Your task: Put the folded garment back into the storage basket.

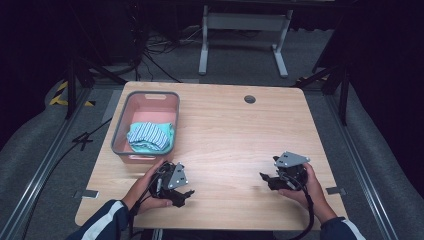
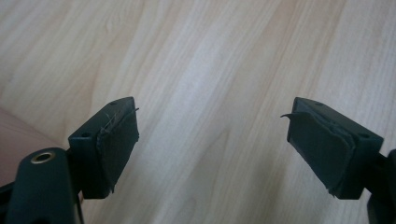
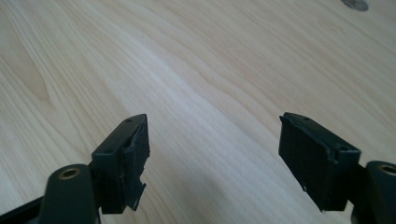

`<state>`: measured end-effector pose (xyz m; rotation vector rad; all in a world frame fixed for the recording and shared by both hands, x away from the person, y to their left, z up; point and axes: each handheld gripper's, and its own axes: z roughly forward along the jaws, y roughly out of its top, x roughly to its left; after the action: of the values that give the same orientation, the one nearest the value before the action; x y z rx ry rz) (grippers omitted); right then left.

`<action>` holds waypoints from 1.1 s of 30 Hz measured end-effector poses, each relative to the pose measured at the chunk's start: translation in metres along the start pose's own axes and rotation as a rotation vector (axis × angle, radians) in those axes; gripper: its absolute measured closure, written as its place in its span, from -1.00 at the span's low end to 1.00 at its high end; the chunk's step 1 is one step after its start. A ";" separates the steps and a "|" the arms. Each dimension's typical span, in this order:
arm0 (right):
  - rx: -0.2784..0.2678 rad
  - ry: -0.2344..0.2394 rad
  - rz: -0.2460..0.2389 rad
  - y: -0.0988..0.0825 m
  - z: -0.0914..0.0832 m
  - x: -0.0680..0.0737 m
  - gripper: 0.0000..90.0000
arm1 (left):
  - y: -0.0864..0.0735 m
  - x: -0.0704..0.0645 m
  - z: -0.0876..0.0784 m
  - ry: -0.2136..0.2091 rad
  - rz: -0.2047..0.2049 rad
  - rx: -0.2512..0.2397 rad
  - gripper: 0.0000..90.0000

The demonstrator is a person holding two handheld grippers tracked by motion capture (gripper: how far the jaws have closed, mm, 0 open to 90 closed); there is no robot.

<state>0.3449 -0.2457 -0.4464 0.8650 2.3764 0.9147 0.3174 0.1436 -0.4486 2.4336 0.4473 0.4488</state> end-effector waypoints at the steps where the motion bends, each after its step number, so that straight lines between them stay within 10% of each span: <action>1: 0.003 0.003 0.012 -0.007 -0.001 -0.001 -0.43 | -0.002 0.000 0.001 -0.010 -0.008 -0.001 -0.63; 19: -0.014 0.051 0.202 -0.067 -0.006 -0.020 -0.55 | -0.033 -0.002 0.011 -0.101 -0.130 -0.037 -0.65; 23: -0.013 0.052 0.207 -0.066 -0.005 -0.021 -0.60 | -0.038 0.001 0.014 -0.132 -0.191 -0.061 -0.66; 33: -0.010 0.042 0.214 -0.066 -0.005 -0.020 -0.61 | -0.038 0.001 0.014 -0.132 -0.191 -0.059 -0.68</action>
<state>0.3304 -0.3007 -0.4865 1.1228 2.3451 1.0341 0.3163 0.1654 -0.4829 2.3197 0.5940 0.2157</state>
